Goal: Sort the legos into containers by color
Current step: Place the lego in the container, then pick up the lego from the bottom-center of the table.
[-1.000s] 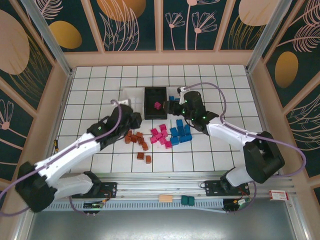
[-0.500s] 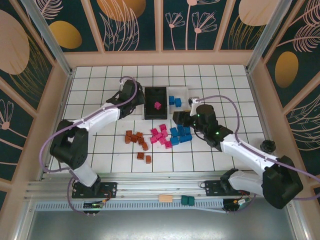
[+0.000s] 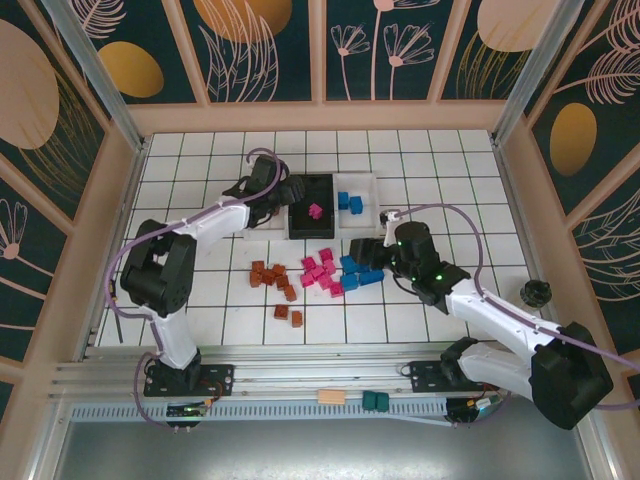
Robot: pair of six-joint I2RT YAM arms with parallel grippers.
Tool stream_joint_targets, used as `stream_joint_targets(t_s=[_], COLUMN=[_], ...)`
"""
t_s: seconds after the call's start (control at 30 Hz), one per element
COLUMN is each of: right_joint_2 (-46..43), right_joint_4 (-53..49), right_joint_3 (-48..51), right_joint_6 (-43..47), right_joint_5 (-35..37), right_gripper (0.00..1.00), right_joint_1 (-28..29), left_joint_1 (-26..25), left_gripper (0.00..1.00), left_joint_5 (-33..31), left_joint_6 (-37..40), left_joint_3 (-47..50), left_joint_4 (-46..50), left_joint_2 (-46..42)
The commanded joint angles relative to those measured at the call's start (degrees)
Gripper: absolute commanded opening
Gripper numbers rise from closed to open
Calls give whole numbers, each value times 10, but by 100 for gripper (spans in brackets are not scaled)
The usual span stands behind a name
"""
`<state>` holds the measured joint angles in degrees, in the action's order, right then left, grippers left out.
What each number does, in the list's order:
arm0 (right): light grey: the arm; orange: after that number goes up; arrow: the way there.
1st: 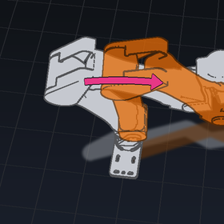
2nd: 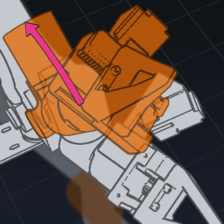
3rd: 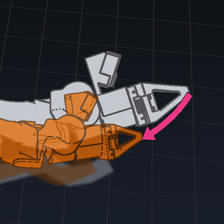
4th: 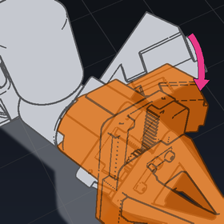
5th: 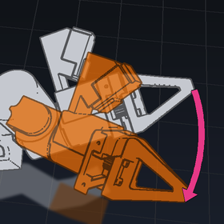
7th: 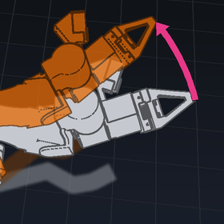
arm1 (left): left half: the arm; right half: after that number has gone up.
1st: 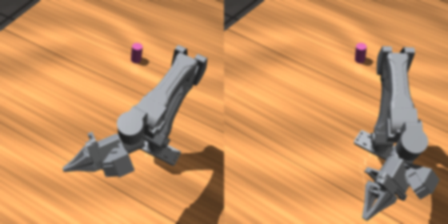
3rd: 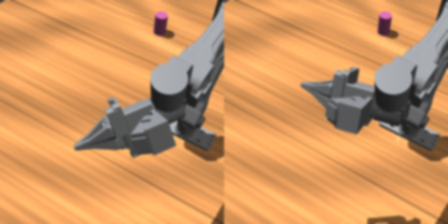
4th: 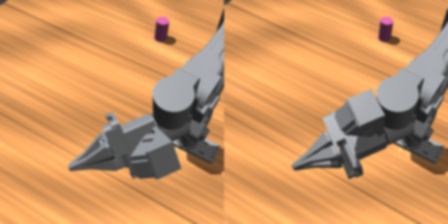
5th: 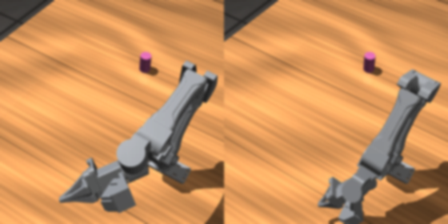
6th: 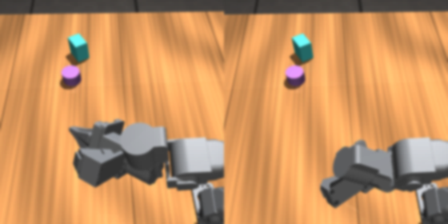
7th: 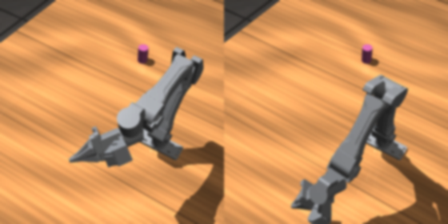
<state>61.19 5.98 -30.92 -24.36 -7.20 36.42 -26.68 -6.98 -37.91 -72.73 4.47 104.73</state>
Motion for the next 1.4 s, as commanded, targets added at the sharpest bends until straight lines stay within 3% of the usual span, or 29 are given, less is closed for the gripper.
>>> stream_joint_targets(t_s=[0.0, 0.1, 0.4, 0.6, 0.93, 1.03, 1.27, 1.37], right_joint_2=[16, 67, 241, 302, 354, 355, 319, 274], right_joint_4=[-7, -25, -37, -40, -38, -36, -31, -28], right_joint_3=[5, -22, -112, -138, -150, -144, -126, -117], right_joint_6=[0, 23, 65, 67, 46, 37, 40, 42], right_joint_5=[-42, -29, -13, 11, 68, 75, 76, 76], right_gripper=[66, 68, 69, 70, 70, 63, 31, 22], right_joint_1=[37, 111, 256, 294, 333, 334, 327, 309], left_joint_1=[1, 1, 1, 1, 2, 2, 1, 2], left_gripper=[91, 98, 99, 99, 99, 99, 98, 98], left_joint_5=[20, 29, -12, -50, -57, -56, -46, -40], left_joint_6=[-6, -12, -24, -29, -37, -38, -45, -48], left_joint_3=[7, 48, 219, 298, 346, 355, 376, 386], left_joint_4=[-32, -46, -36, -12, 21, 30, 44, 50], left_joint_2=[-91, -161, -373, -477, -539, -552, -580, -588])
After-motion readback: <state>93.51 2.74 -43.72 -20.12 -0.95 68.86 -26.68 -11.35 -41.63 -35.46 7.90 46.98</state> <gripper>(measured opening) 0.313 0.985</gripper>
